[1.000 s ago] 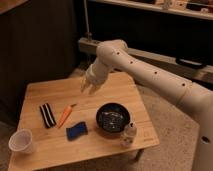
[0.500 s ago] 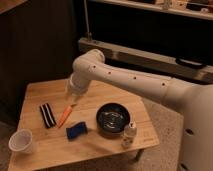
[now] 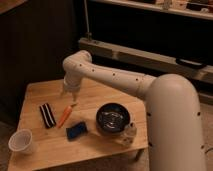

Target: Place the pepper on the white sponge

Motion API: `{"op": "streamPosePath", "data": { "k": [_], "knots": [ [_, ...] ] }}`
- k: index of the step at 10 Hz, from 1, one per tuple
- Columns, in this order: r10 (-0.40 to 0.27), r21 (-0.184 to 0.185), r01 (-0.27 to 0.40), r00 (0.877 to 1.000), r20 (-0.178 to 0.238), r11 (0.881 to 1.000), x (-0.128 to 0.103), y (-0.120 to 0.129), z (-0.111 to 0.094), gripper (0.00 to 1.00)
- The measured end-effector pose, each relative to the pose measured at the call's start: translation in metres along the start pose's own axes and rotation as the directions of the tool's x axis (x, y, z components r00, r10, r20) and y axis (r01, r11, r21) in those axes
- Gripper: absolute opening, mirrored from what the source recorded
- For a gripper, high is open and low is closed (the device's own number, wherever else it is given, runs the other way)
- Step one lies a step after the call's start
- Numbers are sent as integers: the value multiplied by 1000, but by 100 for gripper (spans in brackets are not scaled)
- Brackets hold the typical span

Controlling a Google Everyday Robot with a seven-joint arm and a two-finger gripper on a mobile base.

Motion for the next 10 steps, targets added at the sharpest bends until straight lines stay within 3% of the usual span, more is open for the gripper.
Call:
{"op": "streamPosePath", "data": {
  "k": [3, 5, 10],
  "knots": [
    [26, -30, -26, 1000, 14, 999, -4, 7, 8, 80],
    [16, -63, -15, 1000, 13, 998, -4, -4, 20, 80],
    [-3, -126, 10, 998, 61, 992, -7, -21, 65, 80]
  ]
}}
